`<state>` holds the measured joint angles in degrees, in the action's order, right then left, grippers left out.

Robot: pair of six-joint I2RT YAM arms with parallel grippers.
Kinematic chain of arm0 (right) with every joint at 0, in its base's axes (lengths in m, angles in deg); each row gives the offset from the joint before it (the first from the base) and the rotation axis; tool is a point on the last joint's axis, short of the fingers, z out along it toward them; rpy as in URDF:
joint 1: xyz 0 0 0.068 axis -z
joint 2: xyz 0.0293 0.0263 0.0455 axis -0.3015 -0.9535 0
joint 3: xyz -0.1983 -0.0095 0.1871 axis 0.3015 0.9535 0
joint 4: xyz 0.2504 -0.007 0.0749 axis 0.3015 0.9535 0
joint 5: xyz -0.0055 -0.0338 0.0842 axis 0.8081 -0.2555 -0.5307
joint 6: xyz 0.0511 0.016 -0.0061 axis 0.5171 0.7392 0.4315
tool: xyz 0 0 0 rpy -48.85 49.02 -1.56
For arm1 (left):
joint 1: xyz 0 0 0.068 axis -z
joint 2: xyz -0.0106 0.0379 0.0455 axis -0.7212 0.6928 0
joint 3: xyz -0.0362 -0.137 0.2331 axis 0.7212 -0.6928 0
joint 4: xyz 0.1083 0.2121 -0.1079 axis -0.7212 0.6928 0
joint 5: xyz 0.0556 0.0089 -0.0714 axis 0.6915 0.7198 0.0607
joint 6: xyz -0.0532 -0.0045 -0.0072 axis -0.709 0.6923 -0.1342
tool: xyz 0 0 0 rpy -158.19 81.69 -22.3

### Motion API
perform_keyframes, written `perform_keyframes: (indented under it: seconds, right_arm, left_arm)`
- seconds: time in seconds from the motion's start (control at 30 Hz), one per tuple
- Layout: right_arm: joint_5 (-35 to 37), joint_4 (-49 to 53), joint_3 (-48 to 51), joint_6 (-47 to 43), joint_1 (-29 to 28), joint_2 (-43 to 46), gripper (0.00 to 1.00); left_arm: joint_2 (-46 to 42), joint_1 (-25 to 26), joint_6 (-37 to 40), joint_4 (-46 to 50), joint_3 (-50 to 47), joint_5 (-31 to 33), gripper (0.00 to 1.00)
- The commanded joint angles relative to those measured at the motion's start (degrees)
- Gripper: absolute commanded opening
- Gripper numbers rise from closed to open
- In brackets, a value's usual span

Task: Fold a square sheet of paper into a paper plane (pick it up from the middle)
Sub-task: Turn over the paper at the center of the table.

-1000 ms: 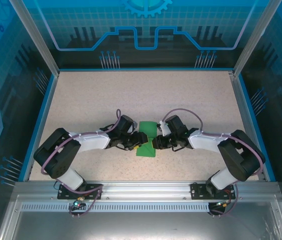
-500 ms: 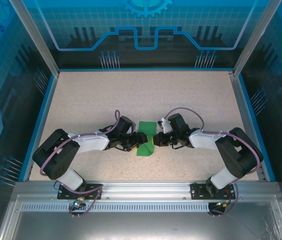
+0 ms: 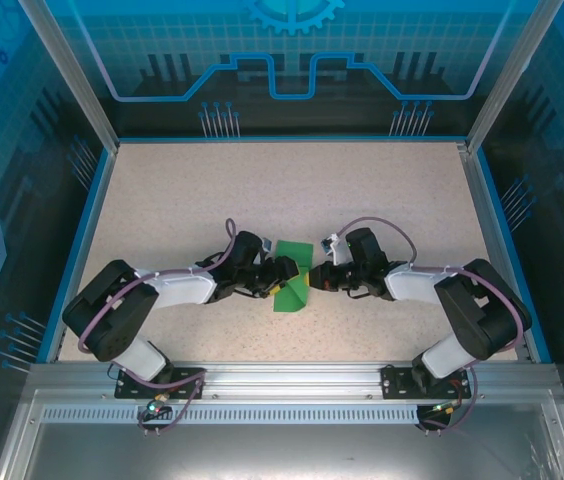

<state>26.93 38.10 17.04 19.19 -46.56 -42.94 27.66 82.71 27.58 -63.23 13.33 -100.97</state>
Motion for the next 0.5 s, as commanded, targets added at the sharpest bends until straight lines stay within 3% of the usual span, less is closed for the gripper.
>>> perform_keyframes:
  seconds: [0.0, 0.2, 0.47]
  right_arm:
    - [-2.15, -2.24, 0.79, 0.86, 0.96, 1.43, 0.03]
    - [-2.49, -3.18, 1.41, 1.44, 1.15, 1.49, 0.03]
    - [-2.53, -2.8, 1.79, 1.6, 2.01, 1.8, 0.07]
  left_arm:
    - [0.94, 0.18, -2.08, -3.91, -0.9, 0.32, 0.61]
    - [2.46, 0.17, -2.82, -5.62, 0.05, 0.15, 0.39]
    - [0.44, 0.18, -1.36, -2.52, -0.06, 0.94, 0.25]
